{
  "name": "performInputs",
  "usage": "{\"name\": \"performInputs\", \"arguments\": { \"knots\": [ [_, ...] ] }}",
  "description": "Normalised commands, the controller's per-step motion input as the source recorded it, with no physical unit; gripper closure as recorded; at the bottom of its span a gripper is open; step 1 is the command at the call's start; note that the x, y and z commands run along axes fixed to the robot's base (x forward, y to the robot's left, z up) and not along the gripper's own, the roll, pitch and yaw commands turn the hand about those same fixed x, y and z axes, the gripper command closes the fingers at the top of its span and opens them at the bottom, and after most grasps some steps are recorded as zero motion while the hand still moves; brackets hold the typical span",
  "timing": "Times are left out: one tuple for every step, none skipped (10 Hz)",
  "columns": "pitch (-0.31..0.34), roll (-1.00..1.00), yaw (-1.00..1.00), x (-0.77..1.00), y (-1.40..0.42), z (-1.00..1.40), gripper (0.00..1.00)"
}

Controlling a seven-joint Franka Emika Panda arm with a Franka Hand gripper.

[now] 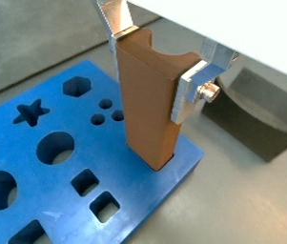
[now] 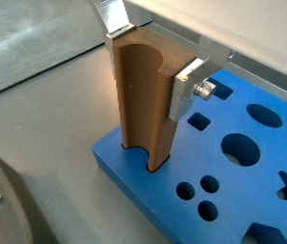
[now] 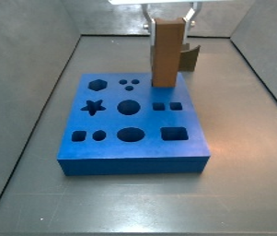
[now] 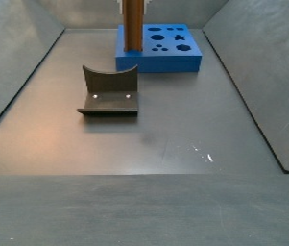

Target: Insert the arch object.

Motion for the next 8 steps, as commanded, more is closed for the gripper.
{"name": "performInputs", "arguments": {
  "knots": [
    [0.000,0.04,-0.32,0.28,-0.13,-0.19,1.00],
    [0.000,0.07,-0.23,0.29,-0.10,-0.27,1.00],
    [0.000,0.12,-0.14,0.21,-0.08,-0.30,1.00],
    [0.001,0.20,-0.10,0.13,-0.12,-0.37,1.00],
    [0.054,0.22,-0.09,0.07,-0.10,-0.35,1.00],
    [0.061,0.19,-0.06,0.06,-0.07,-0.29,1.00],
    [-0.013,0.00,-0.01,0.00,0.02,0.00,1.00],
    [0.000,0.00,0.00,0.00,0.00,0.00,1.00]
  ]
}}
